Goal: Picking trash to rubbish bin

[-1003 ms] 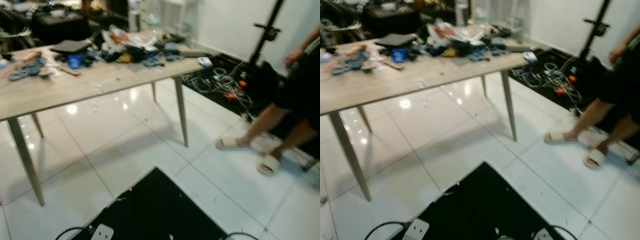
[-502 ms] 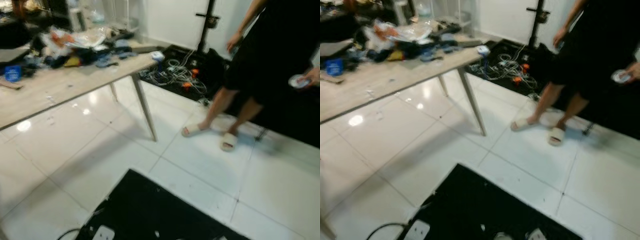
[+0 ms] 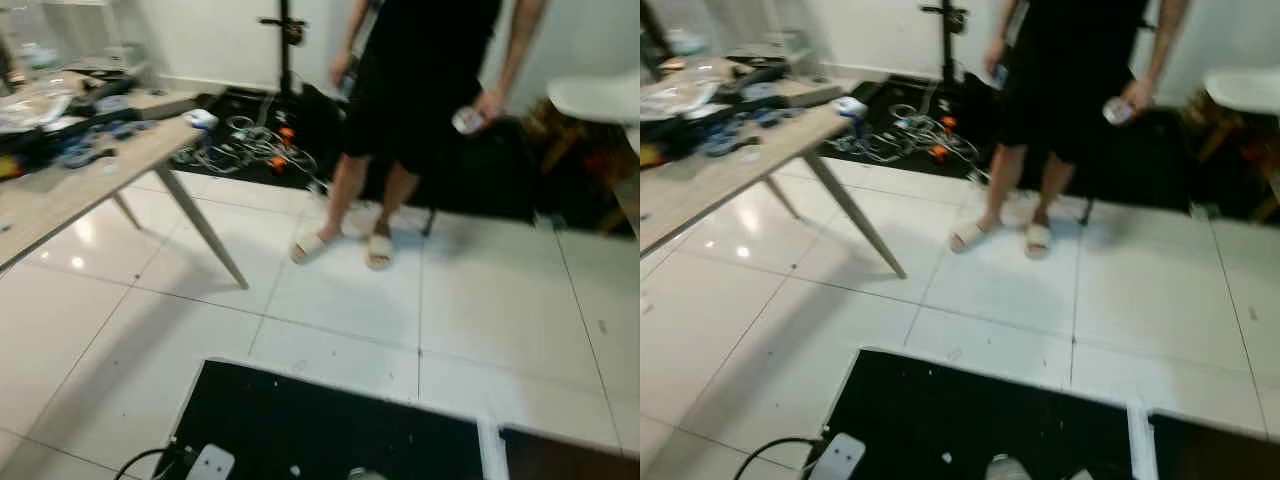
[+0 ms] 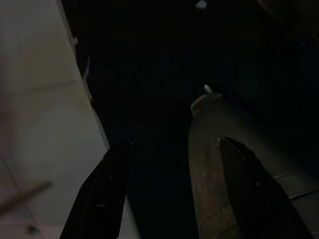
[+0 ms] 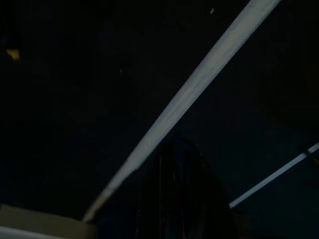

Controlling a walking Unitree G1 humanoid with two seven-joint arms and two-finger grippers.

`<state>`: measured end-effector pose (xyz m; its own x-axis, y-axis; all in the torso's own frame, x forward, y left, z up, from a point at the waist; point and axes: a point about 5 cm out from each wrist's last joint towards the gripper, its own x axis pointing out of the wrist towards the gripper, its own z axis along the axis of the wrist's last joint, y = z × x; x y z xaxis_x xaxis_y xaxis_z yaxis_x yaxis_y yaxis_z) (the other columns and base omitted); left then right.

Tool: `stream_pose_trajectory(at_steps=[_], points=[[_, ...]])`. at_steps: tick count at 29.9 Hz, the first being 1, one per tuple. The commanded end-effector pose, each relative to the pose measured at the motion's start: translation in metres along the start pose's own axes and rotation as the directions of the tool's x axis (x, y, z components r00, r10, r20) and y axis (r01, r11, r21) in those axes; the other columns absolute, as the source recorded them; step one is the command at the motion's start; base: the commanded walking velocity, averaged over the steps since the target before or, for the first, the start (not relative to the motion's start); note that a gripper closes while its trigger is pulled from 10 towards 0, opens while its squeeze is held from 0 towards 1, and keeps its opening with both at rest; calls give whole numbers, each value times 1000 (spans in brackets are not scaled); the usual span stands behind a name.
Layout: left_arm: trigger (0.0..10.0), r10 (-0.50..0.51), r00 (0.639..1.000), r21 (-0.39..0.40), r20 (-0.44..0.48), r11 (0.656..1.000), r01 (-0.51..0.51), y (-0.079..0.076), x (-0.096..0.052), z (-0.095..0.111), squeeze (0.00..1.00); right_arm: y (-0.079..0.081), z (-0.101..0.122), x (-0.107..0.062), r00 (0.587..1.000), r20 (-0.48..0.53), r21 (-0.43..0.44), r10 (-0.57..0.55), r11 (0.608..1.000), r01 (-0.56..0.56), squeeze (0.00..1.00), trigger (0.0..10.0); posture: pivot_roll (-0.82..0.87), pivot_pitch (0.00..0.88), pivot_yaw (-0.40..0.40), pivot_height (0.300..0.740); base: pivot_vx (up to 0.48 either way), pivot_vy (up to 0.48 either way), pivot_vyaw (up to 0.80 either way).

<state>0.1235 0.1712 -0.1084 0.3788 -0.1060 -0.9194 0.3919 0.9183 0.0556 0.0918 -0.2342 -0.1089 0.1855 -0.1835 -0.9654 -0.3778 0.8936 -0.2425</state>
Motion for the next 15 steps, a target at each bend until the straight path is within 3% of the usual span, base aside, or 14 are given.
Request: stream_pose_trajectory(at_steps=[1, 15], points=[[10000, -3, 1000, 24, -19, 1000, 4, 2, -1, -4, 0, -3, 3, 0, 1000, 8, 3, -14, 1000, 14, 0, 10000, -178, 44, 93, 740, 0, 0, -781], [10000, -16, 1000, 62, -4, 998, 16, 2, 1, 6, 0, -5, 5, 0, 1000, 4, 45, -28, 999, 28, 0, 10000, -211, 47, 113, 740, 0, 0, -781]])
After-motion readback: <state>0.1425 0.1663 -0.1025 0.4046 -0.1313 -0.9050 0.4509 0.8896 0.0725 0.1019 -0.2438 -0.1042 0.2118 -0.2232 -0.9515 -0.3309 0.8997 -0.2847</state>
